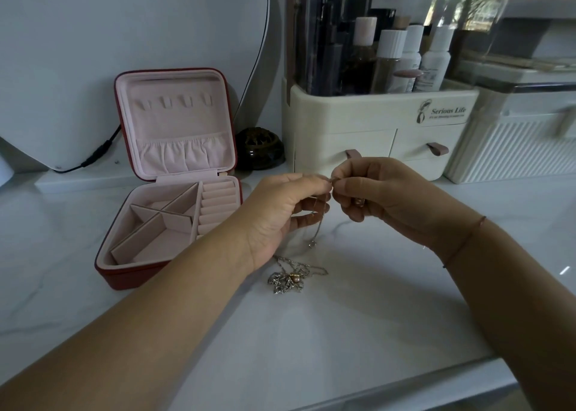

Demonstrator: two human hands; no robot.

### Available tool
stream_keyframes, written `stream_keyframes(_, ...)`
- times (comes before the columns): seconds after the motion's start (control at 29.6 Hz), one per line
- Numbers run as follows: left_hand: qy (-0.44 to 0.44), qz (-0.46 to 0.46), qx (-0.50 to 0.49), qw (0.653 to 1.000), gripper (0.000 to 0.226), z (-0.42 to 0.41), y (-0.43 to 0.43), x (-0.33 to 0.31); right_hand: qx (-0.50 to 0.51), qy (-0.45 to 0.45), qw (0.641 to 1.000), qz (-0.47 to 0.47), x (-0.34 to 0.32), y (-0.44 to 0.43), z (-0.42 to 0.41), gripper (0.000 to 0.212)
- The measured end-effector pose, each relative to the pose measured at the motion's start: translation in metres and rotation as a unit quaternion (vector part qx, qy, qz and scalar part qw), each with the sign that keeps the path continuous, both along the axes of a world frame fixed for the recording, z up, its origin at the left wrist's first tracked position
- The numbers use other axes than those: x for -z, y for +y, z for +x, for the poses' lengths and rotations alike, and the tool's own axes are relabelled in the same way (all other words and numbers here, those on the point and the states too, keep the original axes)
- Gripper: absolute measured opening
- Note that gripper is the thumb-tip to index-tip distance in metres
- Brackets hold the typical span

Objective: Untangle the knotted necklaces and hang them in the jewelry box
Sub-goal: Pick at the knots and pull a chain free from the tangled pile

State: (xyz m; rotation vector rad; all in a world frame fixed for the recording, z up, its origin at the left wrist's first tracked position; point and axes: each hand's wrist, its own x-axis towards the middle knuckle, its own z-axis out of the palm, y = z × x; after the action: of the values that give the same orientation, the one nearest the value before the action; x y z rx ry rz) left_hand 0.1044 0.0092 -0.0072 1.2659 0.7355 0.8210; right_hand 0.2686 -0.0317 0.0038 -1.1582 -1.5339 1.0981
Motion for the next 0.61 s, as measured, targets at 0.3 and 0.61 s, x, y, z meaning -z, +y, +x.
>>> stream_keyframes(0.3,0.012,0.008,0.007,1.0,0.007,-0.0037,0.0027,0.0007,0.033,0.005,0.999,-0.009,-0.0013,0.0004,0.0027,0.015)
stream_keyframes(0.61,0.073,0.09,-0.044,0.992,0.005,-0.0041,0.0,-0.0001,0.064,-0.028,0.997,0.015,-0.0011,-0.0002,0.0013,0.006)
